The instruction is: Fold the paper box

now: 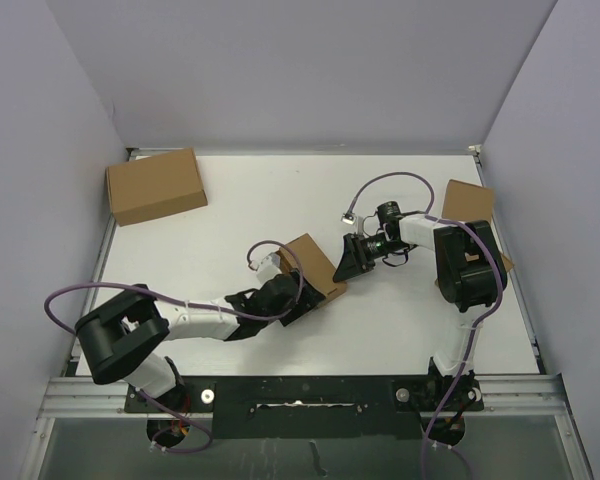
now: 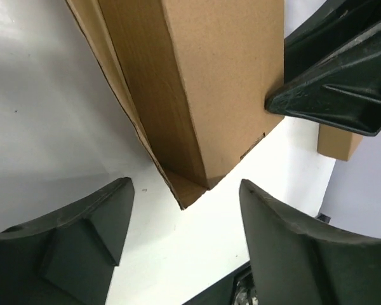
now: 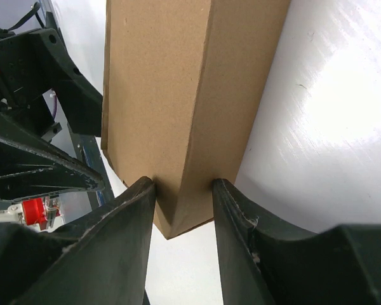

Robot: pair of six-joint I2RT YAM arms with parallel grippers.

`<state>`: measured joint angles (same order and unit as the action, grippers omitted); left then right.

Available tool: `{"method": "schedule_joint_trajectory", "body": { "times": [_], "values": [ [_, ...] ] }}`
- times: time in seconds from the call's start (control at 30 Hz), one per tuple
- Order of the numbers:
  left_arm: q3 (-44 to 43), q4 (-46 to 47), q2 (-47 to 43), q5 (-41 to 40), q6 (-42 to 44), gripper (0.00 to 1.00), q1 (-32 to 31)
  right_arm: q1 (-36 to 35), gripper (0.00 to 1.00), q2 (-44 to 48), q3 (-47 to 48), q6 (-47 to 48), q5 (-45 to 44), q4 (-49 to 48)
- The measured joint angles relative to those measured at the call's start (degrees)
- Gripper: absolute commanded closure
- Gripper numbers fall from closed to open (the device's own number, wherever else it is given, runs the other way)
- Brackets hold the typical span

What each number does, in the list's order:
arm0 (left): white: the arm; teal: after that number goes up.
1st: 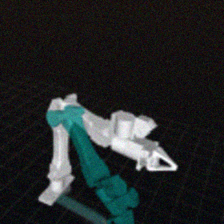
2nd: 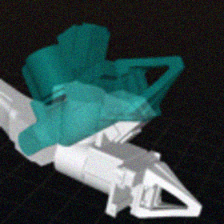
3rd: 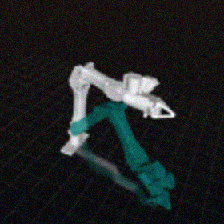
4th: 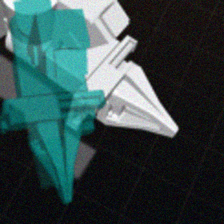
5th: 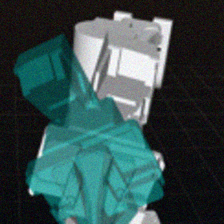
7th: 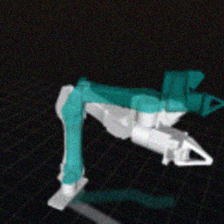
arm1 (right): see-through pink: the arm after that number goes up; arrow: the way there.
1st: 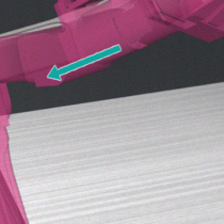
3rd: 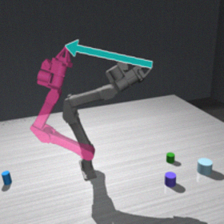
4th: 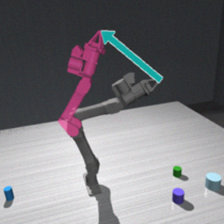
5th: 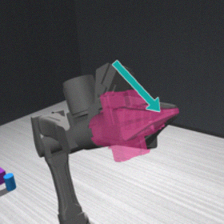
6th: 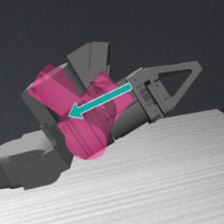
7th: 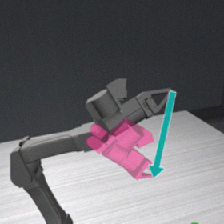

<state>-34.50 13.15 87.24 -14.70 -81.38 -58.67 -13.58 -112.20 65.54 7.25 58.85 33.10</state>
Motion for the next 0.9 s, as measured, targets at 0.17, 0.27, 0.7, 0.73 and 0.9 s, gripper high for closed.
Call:
{"method": "schedule_joint_trajectory", "body": {
  "times": [0.17, 0.27, 0.7, 0.73, 0.9],
  "values": [
    [1.7, 0.7, -2.5, 0.1, 8.7, 0.08, 0.7, 0.0, 0.61, -0.1, 0.0, 0.0, 0.1, 0.0],
    [5.0, 2.0, -8.1, 0.3, 14.3, 0.02, 2.4, 0.0, 0.61, -0.2, 0.1, 0.0, 0.1, 0.1],
    [11.2, 8.4, -18.8, 9.8, 24.5, 0.13, 26.7, 0.0, 0.61, -0.2, 0.3, 0.4, 0.1, 0.4],
    [10.9, 8.4, -17.8, 10.7, 24.6, 0.13, 27.5, 0.0, 0.61, -0.3, 0.3, 0.4, 0.1, 0.4],
    [6.6, 8.4, -10.4, 14.3, 24.9, 0.12, 28.8, 0.0, 0.61, -0.7, 0.6, 0.4, 0.4, 0.8]
  ]
}}
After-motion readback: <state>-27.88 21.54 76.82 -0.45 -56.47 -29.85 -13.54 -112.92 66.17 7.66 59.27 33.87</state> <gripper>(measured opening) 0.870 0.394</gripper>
